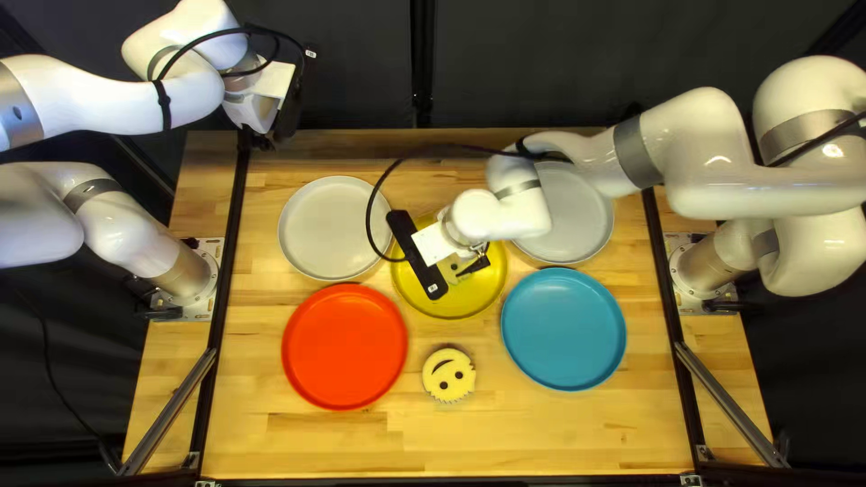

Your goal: Pick up sponge and scrub the plate

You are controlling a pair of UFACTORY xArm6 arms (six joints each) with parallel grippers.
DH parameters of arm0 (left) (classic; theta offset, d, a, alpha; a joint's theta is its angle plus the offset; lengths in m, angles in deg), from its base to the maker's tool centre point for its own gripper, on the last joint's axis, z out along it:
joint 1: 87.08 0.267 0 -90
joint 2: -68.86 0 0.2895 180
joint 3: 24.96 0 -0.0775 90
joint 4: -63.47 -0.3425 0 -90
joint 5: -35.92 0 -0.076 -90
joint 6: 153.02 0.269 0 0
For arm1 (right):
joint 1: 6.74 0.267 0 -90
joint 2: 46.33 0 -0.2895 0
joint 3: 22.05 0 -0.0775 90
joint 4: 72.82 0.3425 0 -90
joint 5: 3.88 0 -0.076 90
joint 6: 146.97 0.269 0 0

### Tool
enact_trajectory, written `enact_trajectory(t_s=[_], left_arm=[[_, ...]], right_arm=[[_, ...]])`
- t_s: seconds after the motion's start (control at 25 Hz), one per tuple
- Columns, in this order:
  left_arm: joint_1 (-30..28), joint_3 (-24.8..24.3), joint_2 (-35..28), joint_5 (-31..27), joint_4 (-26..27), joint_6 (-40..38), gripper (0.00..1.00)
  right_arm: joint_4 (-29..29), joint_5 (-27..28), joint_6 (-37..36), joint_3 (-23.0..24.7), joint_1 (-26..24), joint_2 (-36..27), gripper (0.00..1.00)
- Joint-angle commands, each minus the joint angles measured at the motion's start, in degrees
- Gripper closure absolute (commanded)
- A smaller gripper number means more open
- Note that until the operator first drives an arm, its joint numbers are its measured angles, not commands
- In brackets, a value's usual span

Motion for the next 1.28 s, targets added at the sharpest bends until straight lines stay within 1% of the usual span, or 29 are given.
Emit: enact_trajectory(t_s=[0.04,0.16,0.24,0.52,0.6,0.68,0.76,0.84,1.0,1.28], left_arm=[[0.0,0.0,0.0,0.0,0.0,0.0,0.0],[0.0,0.0,0.0,0.0,0.0,0.0,0.0],[0.0,0.0,0.0,0.0,0.0,0.0,0.0],[0.0,0.0,0.0,0.0,0.0,0.0,0.0],[0.0,0.0,0.0,0.0,0.0,0.0,0.0],[0.0,0.0,0.0,0.0,0.0,0.0,0.0],[0.0,0.0,0.0,0.0,0.0,0.0,0.0],[0.0,0.0,0.0,0.0,0.0,0.0,0.0],[0.0,0.0,0.0,0.0,0.0,0.0,0.0],[0.0,0.0,0.0,0.0,0.0,0.0,0.0]], right_arm=[[1.61,0.69,-2.15,-1.31,-1.83,0.76,1.0],[2.09,0.97,-1.97,-1.18,-1.97,0.65,1.0],[1.79,1.07,-0.54,-0.57,-0.72,0.11,1.0],[-1.44,2.39,6.3,0.66,6.18,-1.5,1.0],[-2.31,2.81,7.48,0.41,7.52,-1.43,1.0],[-2.77,2.94,7.65,0.0,7.84,-1.14,1.0],[-2.71,2.79,6.97,-0.34,7.14,-0.73,1.0],[-1.48,2.56,5.13,-1.1,5.37,-0.06,1.0],[2.97,2.56,1.18,-2.92,1.65,1.27,1.0],[10.44,3.96,-2.59,-5.56,-2.59,2.39,1.0]])
